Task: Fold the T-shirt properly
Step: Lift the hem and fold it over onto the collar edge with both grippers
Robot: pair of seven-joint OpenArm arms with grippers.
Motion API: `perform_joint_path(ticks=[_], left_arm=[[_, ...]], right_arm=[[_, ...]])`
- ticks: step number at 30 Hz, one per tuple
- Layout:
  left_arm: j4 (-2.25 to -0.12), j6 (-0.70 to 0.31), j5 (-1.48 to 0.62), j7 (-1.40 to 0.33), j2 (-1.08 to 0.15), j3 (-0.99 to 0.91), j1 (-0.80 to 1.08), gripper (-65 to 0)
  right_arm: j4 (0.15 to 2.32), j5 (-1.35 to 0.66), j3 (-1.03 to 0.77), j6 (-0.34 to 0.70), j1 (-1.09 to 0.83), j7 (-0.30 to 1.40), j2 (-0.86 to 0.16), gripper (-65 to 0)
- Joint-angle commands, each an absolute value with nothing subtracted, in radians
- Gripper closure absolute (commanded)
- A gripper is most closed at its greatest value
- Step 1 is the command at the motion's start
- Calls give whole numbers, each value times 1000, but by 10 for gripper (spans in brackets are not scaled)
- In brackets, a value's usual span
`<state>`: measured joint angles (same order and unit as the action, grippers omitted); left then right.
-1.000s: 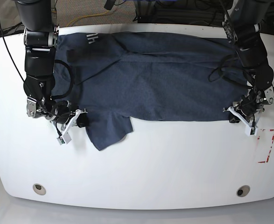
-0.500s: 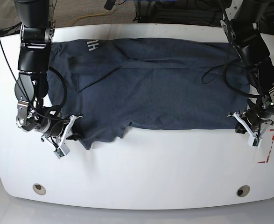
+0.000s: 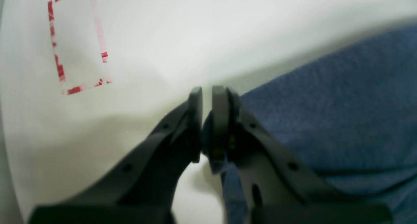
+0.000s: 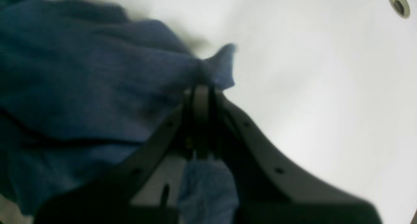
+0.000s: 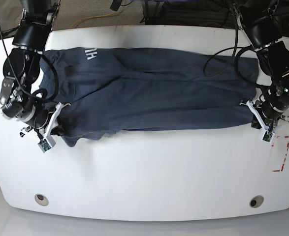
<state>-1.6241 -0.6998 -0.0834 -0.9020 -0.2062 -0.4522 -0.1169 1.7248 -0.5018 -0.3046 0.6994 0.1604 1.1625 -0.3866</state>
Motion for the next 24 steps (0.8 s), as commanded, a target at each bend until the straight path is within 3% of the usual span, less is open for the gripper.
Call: perform_joint_path(ticks=[1, 13, 24], left_arm=[[-1684, -698, -87, -895, -220, -456, -99, -31], [-1845, -698, -87, -898, -220, -456, 104, -31], [-1857, -698, -82, -898, -220, -458, 200, -37]], right_arm=[[1790, -510, -328, 698, 140, 1155, -401, 0], [1982, -510, -432, 698, -143, 1170, -352, 0], [1980, -499, -499, 698, -277, 1176, -282, 0]])
